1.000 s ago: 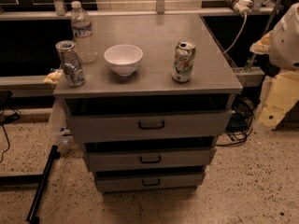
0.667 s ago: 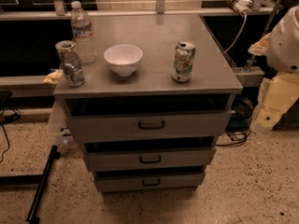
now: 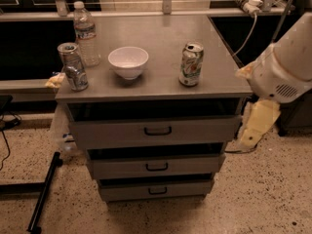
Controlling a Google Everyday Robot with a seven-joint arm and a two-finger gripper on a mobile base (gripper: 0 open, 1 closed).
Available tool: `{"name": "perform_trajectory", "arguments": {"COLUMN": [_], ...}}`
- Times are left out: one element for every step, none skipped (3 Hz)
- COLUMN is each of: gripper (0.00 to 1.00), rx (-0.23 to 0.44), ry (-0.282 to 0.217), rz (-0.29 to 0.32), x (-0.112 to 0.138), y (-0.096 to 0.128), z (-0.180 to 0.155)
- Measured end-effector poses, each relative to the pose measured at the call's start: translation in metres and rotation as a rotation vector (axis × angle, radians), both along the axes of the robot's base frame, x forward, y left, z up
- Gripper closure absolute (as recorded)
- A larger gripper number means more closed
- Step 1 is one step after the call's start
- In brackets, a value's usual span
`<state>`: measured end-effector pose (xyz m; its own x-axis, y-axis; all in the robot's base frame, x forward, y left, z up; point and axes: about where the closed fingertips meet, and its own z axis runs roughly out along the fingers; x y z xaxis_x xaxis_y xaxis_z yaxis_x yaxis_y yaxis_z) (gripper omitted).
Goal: Open top drawer
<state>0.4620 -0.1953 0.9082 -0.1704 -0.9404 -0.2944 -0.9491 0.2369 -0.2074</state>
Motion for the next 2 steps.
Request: {"name": "perform_trajectory", "arguments": {"gripper": [0.00, 0.00], "rx": [0.069, 0.059], "ry": [0.060, 0.054], "rz": [0.005, 0.011], "x": [0.0074, 0.0060], "y": [0.0134, 0.0122], "z": [-0.0676, -0.0710]}}
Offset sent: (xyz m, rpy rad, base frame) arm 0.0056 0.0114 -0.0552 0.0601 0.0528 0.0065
